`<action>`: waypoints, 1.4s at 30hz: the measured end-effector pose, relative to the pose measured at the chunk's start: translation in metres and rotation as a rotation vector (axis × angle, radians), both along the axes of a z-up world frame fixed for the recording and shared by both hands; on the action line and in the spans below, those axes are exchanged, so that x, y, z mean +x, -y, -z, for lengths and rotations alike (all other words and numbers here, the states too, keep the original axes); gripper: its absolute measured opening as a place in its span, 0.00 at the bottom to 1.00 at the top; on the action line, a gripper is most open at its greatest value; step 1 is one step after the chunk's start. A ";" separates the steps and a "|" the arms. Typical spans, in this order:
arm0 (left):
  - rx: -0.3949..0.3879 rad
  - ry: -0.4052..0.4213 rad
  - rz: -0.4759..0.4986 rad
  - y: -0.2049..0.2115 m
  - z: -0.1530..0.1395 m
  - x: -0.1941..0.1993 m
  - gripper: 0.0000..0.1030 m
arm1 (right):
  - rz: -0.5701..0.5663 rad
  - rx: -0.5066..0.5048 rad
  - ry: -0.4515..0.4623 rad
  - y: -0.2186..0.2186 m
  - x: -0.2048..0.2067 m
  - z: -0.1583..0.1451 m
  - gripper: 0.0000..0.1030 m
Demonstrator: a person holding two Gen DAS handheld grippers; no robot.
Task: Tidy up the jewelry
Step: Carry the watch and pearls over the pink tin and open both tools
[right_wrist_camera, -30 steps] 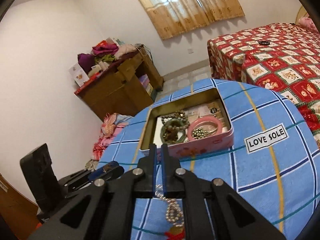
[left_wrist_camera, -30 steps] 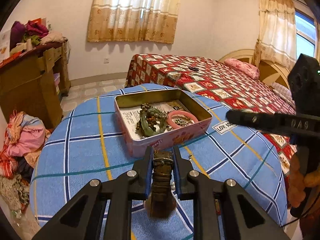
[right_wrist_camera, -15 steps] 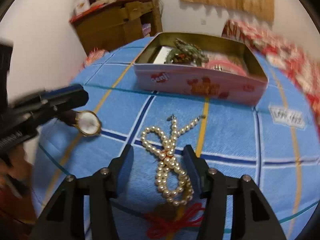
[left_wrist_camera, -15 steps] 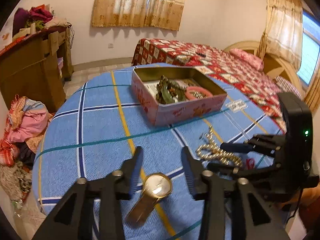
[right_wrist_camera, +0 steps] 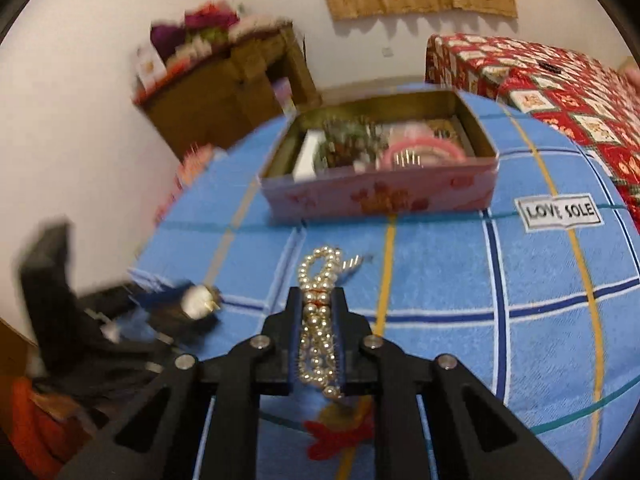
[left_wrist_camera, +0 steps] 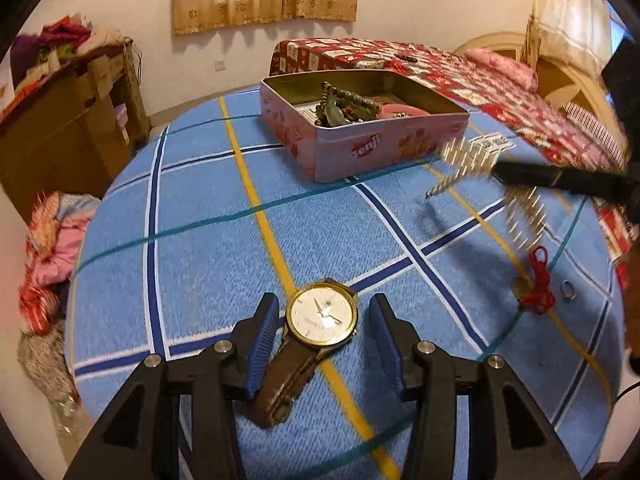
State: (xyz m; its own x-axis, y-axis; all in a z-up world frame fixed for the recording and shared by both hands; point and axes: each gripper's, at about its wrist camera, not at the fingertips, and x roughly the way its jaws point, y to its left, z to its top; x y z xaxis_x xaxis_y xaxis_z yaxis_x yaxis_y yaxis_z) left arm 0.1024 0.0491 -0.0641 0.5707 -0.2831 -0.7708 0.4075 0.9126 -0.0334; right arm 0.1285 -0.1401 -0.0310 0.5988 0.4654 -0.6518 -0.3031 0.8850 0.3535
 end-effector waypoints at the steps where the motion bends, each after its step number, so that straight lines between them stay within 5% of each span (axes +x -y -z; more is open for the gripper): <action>1: 0.022 0.014 0.009 0.003 0.000 -0.001 0.45 | 0.002 0.030 0.016 0.002 -0.001 -0.007 0.16; 3: 0.007 0.021 0.029 0.003 0.001 -0.003 0.35 | 0.003 0.073 0.037 0.000 0.001 -0.019 0.16; 13: -0.049 0.025 -0.002 -0.001 -0.003 -0.006 0.35 | 0.023 0.113 0.091 0.001 -0.006 -0.033 0.16; 23: -0.135 0.154 0.028 0.019 -0.057 0.002 0.35 | 0.071 0.132 0.139 0.021 -0.002 -0.052 0.16; 32: -0.197 0.237 0.028 0.062 -0.088 0.070 0.35 | 0.144 0.135 0.192 0.038 0.055 -0.075 0.16; 42: -0.190 0.163 -0.064 0.084 -0.049 0.158 0.35 | 0.206 0.096 0.065 0.039 0.143 -0.022 0.16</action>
